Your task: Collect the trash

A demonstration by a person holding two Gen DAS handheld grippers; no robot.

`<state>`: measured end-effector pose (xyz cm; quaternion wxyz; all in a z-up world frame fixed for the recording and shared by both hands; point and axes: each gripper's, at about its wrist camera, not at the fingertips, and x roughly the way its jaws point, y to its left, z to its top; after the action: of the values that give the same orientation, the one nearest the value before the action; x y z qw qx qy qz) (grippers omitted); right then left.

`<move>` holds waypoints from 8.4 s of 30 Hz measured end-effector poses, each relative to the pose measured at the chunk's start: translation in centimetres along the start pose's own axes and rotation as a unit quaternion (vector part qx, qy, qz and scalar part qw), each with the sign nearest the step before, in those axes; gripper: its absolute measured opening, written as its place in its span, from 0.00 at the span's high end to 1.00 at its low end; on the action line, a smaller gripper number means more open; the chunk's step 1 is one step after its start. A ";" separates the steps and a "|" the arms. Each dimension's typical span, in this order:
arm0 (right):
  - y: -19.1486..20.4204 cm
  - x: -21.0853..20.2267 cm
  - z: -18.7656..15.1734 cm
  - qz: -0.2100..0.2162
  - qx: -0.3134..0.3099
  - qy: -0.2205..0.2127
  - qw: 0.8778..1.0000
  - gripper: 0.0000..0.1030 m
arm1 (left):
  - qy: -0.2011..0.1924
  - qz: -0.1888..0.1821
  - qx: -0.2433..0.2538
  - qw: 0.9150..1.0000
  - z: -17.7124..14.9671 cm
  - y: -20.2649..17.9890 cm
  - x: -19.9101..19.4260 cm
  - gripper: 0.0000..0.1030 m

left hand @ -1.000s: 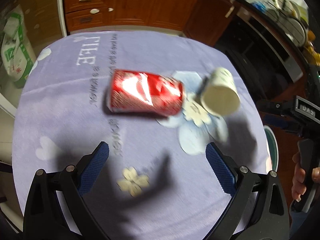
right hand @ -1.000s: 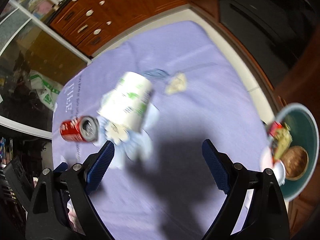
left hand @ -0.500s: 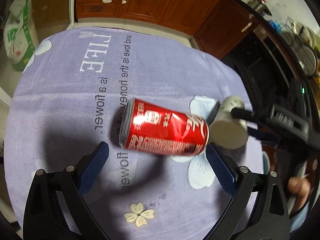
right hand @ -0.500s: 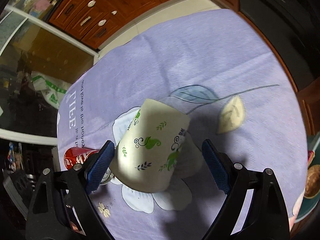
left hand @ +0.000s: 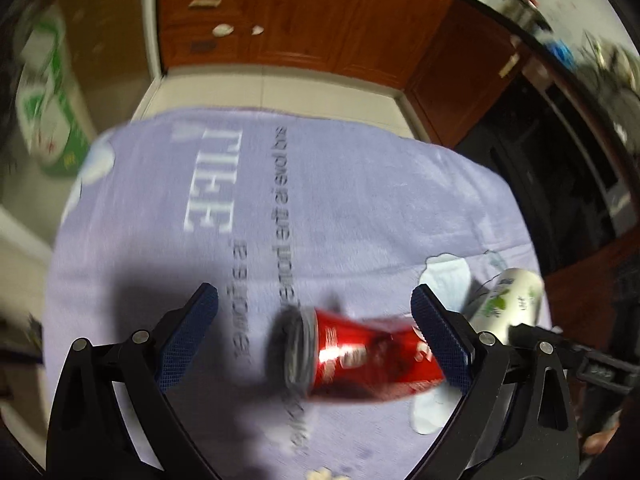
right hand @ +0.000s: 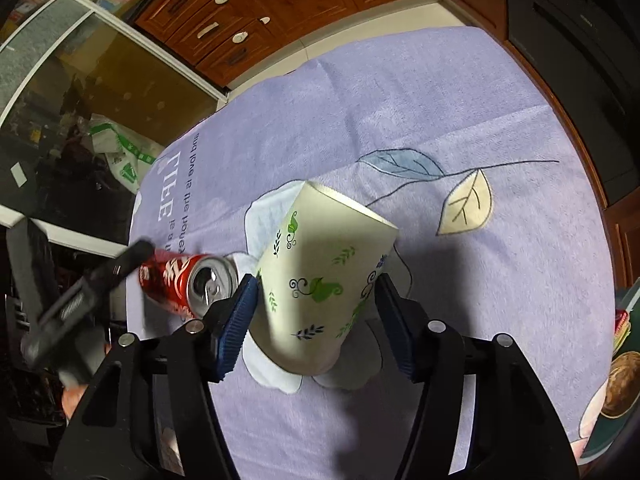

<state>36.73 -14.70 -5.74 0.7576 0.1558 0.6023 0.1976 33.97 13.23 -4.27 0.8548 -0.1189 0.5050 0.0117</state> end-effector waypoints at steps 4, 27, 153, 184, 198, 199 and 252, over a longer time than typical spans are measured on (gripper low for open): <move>0.0 -0.4 -0.5 -0.002 0.003 -0.004 1.000 0.47 | 0.022 0.016 0.033 0.999 -1.0 -0.1 0.7 0.23; 0.7 -4.8 -7.1 0.015 -0.010 -0.007 1.000 0.62 | 0.070 -0.045 0.147 0.986 -15.7 -3.0 -5.2 0.18; -31.9 -19.4 -17.9 -0.012 0.231 -0.087 0.969 0.38 | 0.095 -0.100 0.302 0.943 -21.6 -39.2 0.8 0.07; -29.1 -23.9 -20.8 -0.116 0.214 -0.108 0.964 0.11 | 0.050 -0.092 0.321 0.941 -23.1 -39.7 -4.3 0.06; -25.0 -28.6 -24.7 -0.168 0.178 -0.156 0.957 0.07 | -0.034 -0.077 0.320 0.944 -24.0 -38.5 -11.5 0.04; -24.7 -28.8 -25.0 -0.175 0.176 -0.159 0.956 0.07 | -0.034 -0.076 0.319 0.944 -24.2 -38.2 -11.7 0.04; -22.6 -22.4 -27.1 -0.235 0.150 -0.082 0.957 0.07 | 0.011 -0.045 0.266 0.963 -26.8 -30.8 -8.4 0.04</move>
<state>8.46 -45.38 -3.55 0.7971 0.1372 0.5808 -0.0918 11.14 -21.62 -3.47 0.8498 0.0900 0.4932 -0.1627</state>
